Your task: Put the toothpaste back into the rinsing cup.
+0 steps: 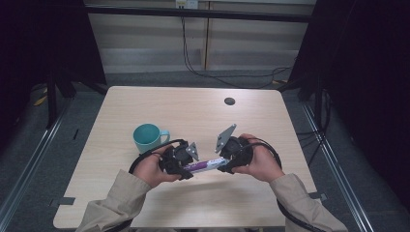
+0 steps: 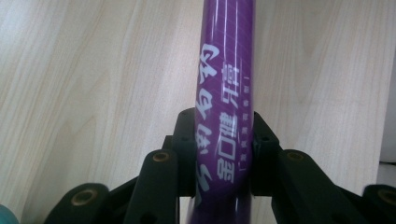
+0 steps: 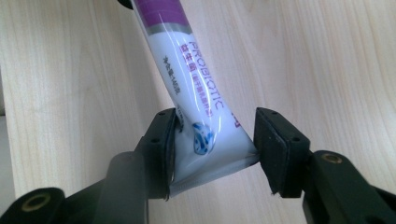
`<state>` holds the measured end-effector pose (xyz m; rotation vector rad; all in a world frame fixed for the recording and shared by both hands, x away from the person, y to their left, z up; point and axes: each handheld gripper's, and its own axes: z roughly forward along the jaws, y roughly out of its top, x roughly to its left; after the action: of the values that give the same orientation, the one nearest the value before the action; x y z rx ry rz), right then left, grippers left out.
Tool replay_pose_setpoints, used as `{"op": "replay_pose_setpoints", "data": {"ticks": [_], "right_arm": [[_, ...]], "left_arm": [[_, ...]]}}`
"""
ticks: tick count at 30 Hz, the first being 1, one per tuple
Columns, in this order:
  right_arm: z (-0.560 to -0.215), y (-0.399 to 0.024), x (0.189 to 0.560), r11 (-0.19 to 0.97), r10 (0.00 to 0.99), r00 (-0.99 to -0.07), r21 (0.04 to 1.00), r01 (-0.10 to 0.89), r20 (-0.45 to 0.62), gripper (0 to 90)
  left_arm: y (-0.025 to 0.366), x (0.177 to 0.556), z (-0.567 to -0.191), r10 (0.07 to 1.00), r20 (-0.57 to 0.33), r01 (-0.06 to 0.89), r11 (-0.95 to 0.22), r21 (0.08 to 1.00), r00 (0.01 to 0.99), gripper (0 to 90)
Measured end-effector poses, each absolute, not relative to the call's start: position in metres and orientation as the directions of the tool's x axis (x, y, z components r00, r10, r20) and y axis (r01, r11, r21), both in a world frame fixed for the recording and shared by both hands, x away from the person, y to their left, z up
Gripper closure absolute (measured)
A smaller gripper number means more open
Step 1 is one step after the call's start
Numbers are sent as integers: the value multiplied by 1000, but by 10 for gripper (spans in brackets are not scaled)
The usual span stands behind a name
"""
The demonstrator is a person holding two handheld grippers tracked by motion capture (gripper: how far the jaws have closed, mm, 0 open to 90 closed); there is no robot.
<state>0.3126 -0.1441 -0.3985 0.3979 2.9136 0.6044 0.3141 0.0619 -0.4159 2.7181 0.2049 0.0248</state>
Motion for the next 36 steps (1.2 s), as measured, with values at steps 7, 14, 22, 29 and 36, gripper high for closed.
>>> {"op": "replay_pose_setpoints", "data": {"ticks": [7, 14, 22, 29, 36], "right_arm": [[-407, -145, 313, 889, 297, -952, 388, 244, -81, 443], [-412, -155, 315, 875, 312, -948, 406, 261, -63, 520], [-404, -157, 315, 867, 329, -942, 419, 270, -72, 530], [-388, -153, 315, 865, 322, -941, 437, 247, -105, 537], [-379, -154, 316, 842, 325, -940, 484, 238, -104, 712]], "left_arm": [[62, 315, -418, 172, -18, 165, -903, 397, 985, 705], [64, 316, -420, 174, -25, 170, -903, 395, 984, 705], [62, 316, -420, 175, -42, 177, -903, 392, 984, 704], [58, 316, -423, 183, -49, 188, -916, 354, 982, 701], [55, 314, -431, 181, -48, 187, -925, 331, 982, 702]]}}
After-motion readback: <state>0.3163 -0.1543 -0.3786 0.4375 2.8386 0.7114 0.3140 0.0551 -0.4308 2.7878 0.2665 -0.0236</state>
